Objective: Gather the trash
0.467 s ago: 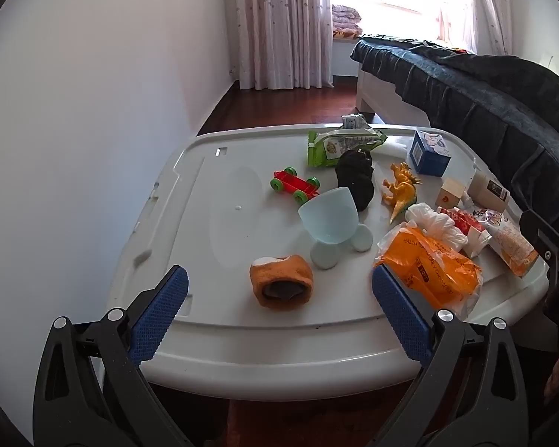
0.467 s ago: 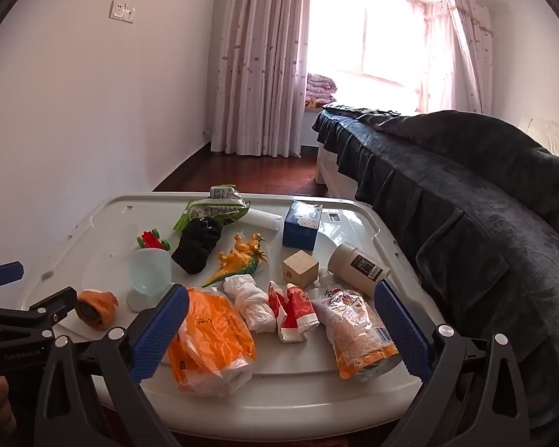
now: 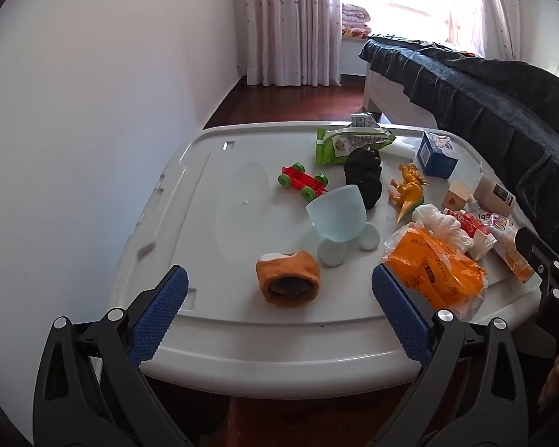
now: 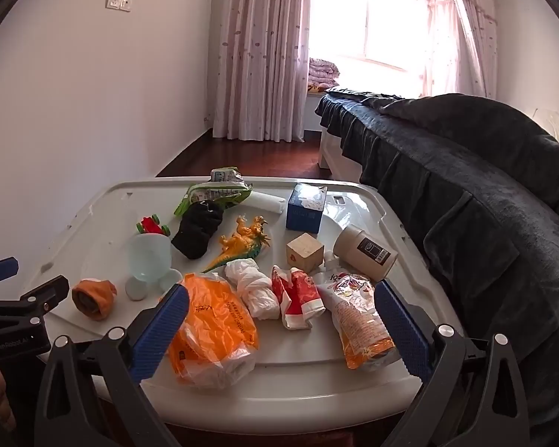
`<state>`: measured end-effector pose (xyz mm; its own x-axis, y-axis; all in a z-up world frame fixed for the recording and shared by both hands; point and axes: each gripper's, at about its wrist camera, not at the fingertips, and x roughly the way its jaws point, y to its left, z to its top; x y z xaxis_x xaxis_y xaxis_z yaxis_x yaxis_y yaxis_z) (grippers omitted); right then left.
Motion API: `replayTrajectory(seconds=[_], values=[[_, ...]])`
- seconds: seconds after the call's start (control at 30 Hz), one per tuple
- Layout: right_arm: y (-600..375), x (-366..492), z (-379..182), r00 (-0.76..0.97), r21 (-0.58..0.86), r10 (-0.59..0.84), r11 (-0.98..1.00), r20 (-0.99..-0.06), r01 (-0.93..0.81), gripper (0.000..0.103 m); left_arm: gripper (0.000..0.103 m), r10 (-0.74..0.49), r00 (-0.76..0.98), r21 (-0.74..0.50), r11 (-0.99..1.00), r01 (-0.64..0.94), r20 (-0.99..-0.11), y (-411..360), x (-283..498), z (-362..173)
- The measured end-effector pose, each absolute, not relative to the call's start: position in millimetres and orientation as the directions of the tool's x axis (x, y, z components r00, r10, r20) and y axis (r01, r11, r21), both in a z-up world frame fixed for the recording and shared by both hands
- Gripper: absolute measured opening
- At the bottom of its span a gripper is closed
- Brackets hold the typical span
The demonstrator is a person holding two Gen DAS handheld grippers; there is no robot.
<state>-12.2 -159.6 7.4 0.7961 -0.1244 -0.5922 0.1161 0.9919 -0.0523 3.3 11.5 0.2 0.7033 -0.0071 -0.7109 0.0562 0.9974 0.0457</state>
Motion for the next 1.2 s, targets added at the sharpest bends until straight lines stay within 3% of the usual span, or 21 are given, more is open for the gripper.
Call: replayTrajectory(seconds=[1.2], values=[[-156.8,-15.1,8.8,0.797,-0.029,-0.083,0.996,-0.599,0.082,0.098,0.096,0.012,0.697,0.056,0.998,0.040,-0.717,10.8,4.3,-7.1]])
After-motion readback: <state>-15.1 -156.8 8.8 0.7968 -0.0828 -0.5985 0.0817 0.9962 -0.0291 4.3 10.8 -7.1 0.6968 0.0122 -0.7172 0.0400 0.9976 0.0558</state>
